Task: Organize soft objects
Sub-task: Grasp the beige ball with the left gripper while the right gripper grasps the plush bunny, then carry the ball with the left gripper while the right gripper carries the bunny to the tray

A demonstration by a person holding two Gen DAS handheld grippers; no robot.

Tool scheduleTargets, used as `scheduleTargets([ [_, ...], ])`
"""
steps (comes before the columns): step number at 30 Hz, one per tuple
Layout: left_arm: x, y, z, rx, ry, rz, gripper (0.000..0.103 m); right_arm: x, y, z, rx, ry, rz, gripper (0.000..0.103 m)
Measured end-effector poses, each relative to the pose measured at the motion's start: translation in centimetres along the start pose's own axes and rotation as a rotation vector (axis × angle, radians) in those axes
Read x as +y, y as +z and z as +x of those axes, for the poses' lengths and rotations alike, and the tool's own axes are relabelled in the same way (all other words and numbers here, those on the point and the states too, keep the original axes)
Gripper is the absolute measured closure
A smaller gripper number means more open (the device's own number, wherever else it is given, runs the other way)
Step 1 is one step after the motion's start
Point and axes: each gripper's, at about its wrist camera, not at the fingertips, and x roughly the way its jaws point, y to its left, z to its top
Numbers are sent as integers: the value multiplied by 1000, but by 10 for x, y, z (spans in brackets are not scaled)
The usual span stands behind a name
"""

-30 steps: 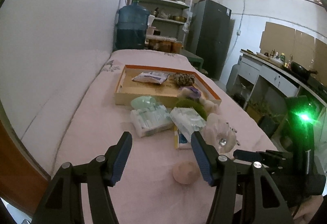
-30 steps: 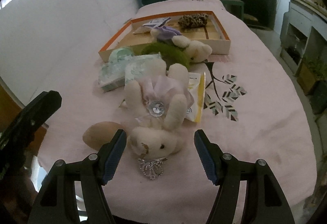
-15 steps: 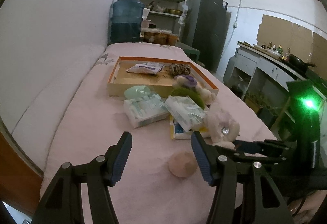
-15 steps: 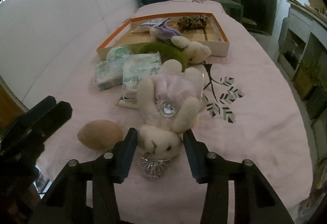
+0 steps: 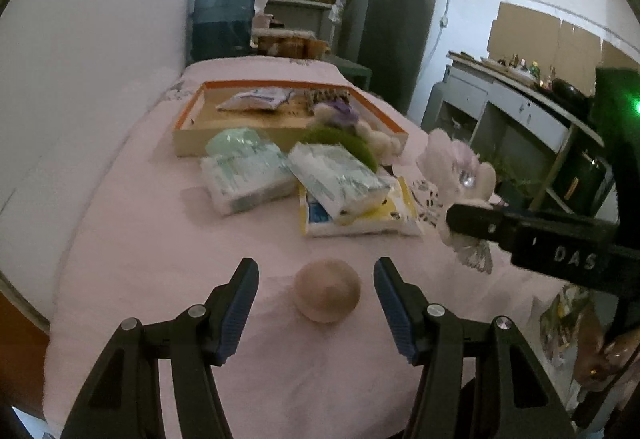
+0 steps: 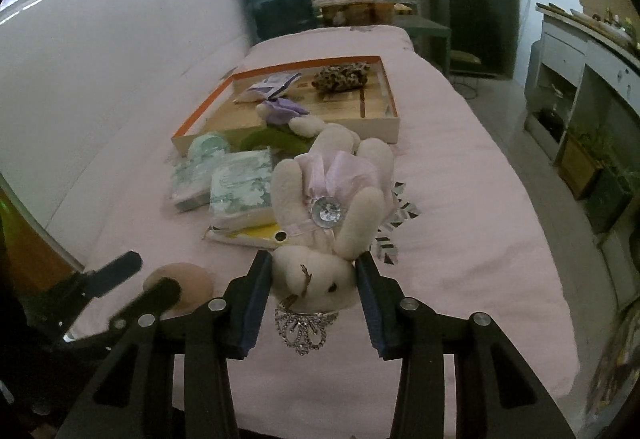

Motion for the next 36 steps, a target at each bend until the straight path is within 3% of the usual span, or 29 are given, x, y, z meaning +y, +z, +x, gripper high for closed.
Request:
scheduleTargets([
  [3, -2, -3, 9, 25, 5, 3, 45, 2, -2, 1, 5, 6, -1, 59],
  [5, -1, -5, 15, 44, -1, -3, 65, 3, -3, 1, 5, 8, -6, 59],
  [7, 1, -7, 19, 58, -26, -19, 65, 3, -3, 1, 4, 8, -8, 59],
  [15, 3, 7, 5, -11, -33, -33, 66, 0, 7, -3, -18, 20, -10, 59],
  [26, 16, 67, -9, -91, 5, -41, 66, 5, 45, 1, -54, 46, -55, 59],
  [36, 27, 120, 8, -119, 47, -48, 66, 3, 91, 16, -76, 33, -118, 59],
])
